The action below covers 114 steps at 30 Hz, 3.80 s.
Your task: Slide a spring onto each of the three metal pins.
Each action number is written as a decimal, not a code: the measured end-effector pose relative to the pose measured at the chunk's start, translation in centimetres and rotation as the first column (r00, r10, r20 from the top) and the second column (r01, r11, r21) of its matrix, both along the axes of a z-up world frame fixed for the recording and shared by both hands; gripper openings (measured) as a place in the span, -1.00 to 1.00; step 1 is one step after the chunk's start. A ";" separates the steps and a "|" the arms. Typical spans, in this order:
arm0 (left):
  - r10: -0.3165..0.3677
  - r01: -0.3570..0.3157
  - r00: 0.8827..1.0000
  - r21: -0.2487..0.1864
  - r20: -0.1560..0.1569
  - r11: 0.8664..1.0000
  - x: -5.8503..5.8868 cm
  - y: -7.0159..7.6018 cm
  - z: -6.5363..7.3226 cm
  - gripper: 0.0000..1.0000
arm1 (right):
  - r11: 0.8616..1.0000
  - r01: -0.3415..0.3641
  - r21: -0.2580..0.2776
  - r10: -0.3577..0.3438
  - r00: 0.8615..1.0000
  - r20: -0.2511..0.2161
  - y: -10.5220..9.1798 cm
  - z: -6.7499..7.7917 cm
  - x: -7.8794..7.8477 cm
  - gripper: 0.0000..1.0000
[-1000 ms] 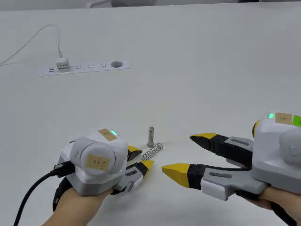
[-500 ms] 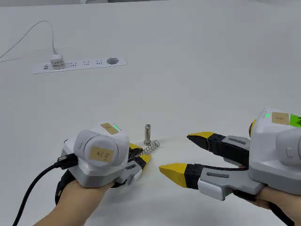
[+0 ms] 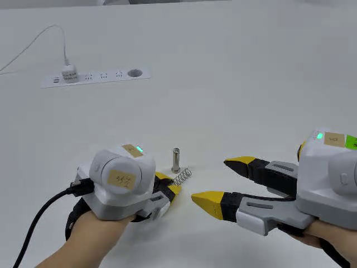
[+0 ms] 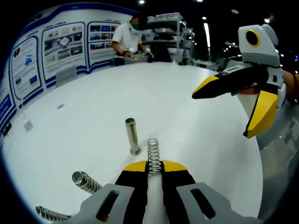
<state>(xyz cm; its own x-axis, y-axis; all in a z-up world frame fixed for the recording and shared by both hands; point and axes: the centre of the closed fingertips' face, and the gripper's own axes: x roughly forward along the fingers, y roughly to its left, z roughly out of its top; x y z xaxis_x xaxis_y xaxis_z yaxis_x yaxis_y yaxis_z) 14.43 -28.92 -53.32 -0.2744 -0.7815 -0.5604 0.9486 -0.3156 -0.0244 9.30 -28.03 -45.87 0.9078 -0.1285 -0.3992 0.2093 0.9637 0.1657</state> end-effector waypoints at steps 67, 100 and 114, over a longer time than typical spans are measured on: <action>-0.092 0.028 0.984 -0.383 -0.151 0.923 -2.6 6.5 10.7 -0.80 | 0.874 -0.126 0.469 0.001 0.966 0.258 3.7 4.0 3.5 -0.64; -0.002 -0.063 0.975 -0.287 -0.220 0.956 -1.2 7.3 9.6 -0.62 | 0.936 -0.165 0.312 0.083 0.962 0.261 3.7 5.2 4.3 -0.77; 0.116 -0.157 0.977 -0.234 -0.179 0.959 1.5 8.5 8.2 -0.40 | 0.988 -0.105 0.112 0.082 0.978 0.193 1.7 5.3 5.1 -0.77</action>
<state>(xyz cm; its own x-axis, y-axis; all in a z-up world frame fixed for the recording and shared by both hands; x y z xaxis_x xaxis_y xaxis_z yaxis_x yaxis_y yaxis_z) 15.97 -20.40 -45.11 -0.2263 -0.9255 -0.3036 0.9728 -0.1987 -0.1193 14.37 -26.31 -40.59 0.9735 -0.0004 -0.2285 0.0731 0.9480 0.3098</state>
